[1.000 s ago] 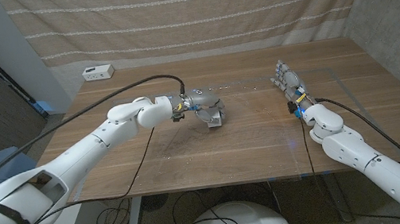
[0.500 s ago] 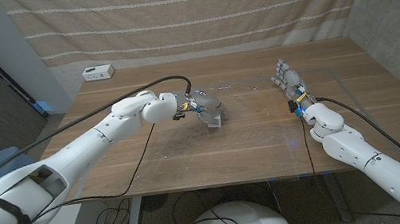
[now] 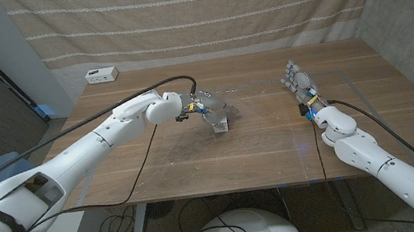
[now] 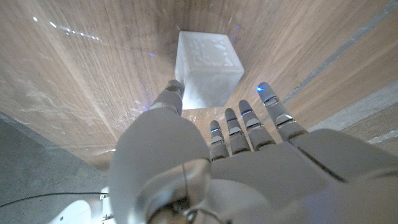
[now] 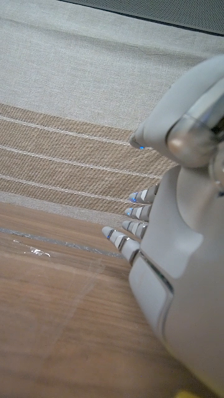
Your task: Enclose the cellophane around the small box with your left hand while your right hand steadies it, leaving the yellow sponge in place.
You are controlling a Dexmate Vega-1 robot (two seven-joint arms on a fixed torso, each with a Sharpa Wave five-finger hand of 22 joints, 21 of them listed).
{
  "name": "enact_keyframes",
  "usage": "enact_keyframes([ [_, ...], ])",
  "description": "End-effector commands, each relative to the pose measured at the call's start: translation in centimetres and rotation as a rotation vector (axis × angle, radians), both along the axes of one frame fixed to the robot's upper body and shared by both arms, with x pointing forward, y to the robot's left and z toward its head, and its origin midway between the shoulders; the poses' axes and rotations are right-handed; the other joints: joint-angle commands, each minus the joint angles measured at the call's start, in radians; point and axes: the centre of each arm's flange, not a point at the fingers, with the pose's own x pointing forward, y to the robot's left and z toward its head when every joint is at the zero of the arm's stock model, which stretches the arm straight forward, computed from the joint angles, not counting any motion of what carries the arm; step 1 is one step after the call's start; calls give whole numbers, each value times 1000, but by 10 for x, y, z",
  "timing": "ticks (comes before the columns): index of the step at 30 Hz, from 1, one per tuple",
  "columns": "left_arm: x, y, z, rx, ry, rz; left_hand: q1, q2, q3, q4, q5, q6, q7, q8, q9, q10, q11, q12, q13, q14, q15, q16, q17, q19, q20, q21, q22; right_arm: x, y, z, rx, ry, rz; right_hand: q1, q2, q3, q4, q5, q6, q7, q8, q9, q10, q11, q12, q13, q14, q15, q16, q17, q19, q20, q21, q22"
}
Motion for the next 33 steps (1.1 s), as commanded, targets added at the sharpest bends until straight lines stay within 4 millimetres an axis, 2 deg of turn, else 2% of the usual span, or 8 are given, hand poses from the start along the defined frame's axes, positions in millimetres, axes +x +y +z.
enact_keyframes([
  [1,-19,25,31,-227,-98,-23,-16,5,-6,6,1,-4,0,6,0,12,-2,7,0,-6,-4,-1,-2,-13,4,-7,0,-3,1,2,-16,-6,-6,13,-9,7,-5,-3,6,-7,1,3,5,10,3,4,-4,6,3,0,7,3,3,5],
  [4,-23,36,36,-298,-112,-21,-23,11,-3,1,4,46,4,30,-2,50,-5,26,-8,9,-21,9,-18,-11,5,-16,0,-4,3,4,-26,-10,-7,19,-8,10,-10,-3,10,-8,2,3,6,11,3,4,-4,6,3,-1,8,4,3,5],
  [6,-26,44,38,-335,-126,-5,-29,21,1,1,5,59,14,33,-3,74,-4,36,-12,32,-24,20,-25,-9,7,-21,0,-4,3,4,-29,-12,-8,25,-7,13,-14,-3,12,-10,3,3,7,11,3,4,-3,6,2,-2,8,4,3,5],
  [12,-30,66,39,-416,-156,44,-29,28,8,-7,7,77,13,37,-4,102,-8,45,-17,60,-38,29,-37,14,15,-20,0,-3,6,5,-32,-13,-8,38,-3,21,-24,-4,15,-12,3,3,8,11,3,4,-2,5,2,-3,9,5,3,5],
  [20,-36,86,40,-362,-103,105,-4,26,22,-42,9,162,18,59,-3,130,-19,53,-27,66,-42,26,-63,21,10,-33,0,-2,11,8,-40,-15,-2,52,-1,30,-36,-6,18,-12,4,3,9,12,3,4,0,5,2,-4,10,6,4,5],
  [26,-43,101,35,-321,-105,163,1,24,18,-50,7,187,17,63,-3,143,-21,56,-31,75,-47,32,-70,26,3,-37,0,1,17,10,-45,-8,9,60,-1,34,-42,-7,19,-13,3,3,11,13,4,4,1,5,1,-5,12,6,4,5],
  [31,-47,112,33,-346,-114,239,-4,28,13,-50,5,168,21,48,-3,142,-13,54,-36,90,-48,39,-74,60,35,-32,1,4,23,11,-60,-7,22,67,0,37,-48,-9,21,-12,4,3,12,13,4,4,2,5,1,-6,12,6,4,5],
  [33,-48,116,33,-353,-118,271,-9,29,13,-48,5,161,24,44,-3,138,-8,52,-37,96,-46,41,-76,77,38,-28,1,5,26,12,-64,-6,27,69,0,39,-50,-9,21,-12,4,3,11,14,4,4,2,5,1,-6,12,6,4,5],
])
